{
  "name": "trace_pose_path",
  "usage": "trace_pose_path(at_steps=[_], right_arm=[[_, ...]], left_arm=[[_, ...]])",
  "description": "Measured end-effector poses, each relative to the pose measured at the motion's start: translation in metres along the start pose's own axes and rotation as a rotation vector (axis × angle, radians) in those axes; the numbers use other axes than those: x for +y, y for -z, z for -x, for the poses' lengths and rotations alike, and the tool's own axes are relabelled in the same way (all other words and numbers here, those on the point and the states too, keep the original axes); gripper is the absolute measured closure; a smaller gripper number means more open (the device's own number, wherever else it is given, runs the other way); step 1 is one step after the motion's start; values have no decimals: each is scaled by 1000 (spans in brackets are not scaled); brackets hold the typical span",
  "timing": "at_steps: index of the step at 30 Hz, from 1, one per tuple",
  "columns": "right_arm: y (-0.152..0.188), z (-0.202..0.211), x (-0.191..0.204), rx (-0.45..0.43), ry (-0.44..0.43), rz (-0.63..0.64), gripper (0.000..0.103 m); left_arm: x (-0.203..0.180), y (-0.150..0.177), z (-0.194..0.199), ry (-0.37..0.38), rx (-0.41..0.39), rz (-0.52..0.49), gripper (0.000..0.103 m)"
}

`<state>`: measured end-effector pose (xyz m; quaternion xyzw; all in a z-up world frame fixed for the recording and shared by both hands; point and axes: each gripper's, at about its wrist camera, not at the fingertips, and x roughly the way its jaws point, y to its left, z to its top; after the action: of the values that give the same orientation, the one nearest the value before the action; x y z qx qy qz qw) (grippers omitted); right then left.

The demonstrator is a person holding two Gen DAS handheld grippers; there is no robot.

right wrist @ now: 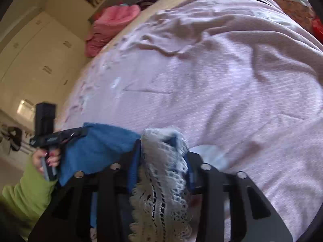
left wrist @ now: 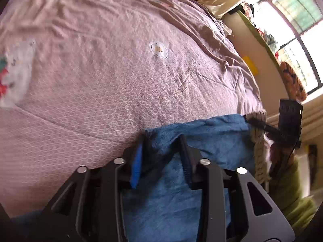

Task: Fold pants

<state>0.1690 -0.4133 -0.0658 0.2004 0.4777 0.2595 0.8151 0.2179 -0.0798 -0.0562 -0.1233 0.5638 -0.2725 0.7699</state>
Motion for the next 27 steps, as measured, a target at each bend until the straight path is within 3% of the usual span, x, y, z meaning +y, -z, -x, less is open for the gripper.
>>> trace_pose_path(at_steps=[3, 7, 12, 16, 19, 21, 23, 24, 27], right_arm=[[4, 10, 16, -42, 0, 49, 78], [-12, 27, 31, -114, 28, 98, 80], [-54, 28, 38, -145, 69, 162, 80], [-70, 0, 19, -65, 136, 166, 80], [-66, -28, -2, 17, 214, 136, 74], [-62, -30, -8, 2, 202, 119, 72], [-59, -22, -10, -29, 190, 90, 60], [-56, -12, -8, -53, 226, 94, 58], [-46, 16, 0, -121, 251, 100, 49]], left_arm=[[-2, 0, 1, 50, -13, 12, 99], [-2, -6, 19, 104, -89, 56, 101], [-18, -31, 37, 55, -168, 3, 103], [-20, -42, 33, -2, -186, -34, 103], [-16, -40, 28, -40, -178, -40, 103], [-13, -35, 31, -56, -183, -34, 103], [-13, -31, 33, -75, -190, -40, 103], [-14, -26, 37, -99, -200, -49, 102], [-19, -13, 50, -154, -231, -68, 80]])
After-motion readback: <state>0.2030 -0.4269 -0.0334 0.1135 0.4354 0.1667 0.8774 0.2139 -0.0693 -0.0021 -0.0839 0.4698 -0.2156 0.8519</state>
